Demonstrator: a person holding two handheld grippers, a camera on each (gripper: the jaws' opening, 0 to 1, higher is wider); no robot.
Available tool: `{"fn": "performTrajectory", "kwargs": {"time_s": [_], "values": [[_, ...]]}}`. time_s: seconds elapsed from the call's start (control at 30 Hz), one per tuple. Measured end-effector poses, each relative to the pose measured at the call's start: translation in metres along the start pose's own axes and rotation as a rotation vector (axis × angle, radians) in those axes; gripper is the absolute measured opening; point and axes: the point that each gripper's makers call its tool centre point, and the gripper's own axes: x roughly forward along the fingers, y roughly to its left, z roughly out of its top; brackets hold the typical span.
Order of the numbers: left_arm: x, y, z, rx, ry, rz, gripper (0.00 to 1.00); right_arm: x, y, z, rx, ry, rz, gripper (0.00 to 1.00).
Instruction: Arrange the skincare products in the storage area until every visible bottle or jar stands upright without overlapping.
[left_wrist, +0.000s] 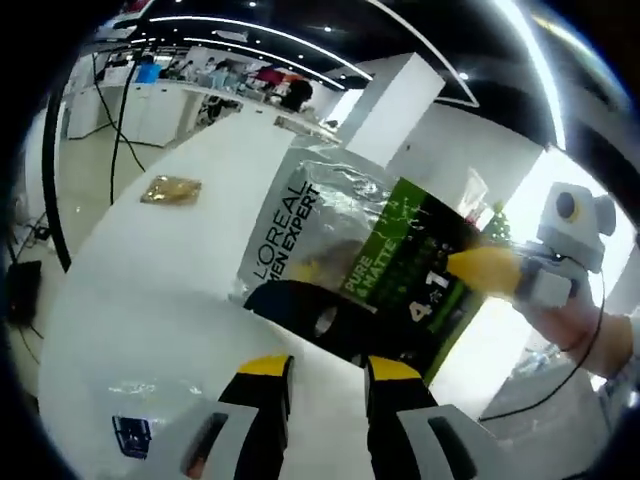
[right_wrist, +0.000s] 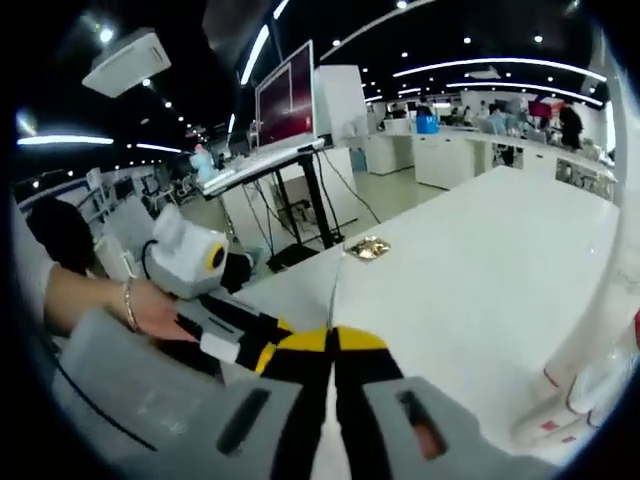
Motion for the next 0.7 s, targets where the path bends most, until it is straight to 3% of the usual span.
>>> {"fn": "performTrajectory", "kwargs": {"time_s": [0.13,0.27,0.37,0.47,0.6,0.7], "values": [[0.001,-0.013,0.000,-0.068,0.004,-0.074,0.27,-0.004,0.002,0.012,0.012,-0.036,0.012,0.00],[0.000,-0.024,0.014,-0.141,-0.075,-0.149,0.27,-0.010,-0.001,0.021,0.062,-0.079,0.018,0.00],[-0.004,-0.034,0.029,-0.224,-0.129,-0.230,0.27,-0.019,-0.002,0.031,0.148,-0.137,0.047,0.00],[-0.008,-0.044,0.041,-0.280,-0.179,-0.300,0.26,-0.026,-0.004,0.034,0.157,-0.161,0.046,0.00],[-0.008,-0.047,0.043,-0.325,-0.191,-0.337,0.23,-0.034,-0.005,0.043,0.202,-0.212,0.056,0.00],[-0.008,-0.050,0.043,-0.332,-0.185,-0.339,0.14,-0.037,-0.006,0.045,0.197,-0.223,0.045,0.00]]}}
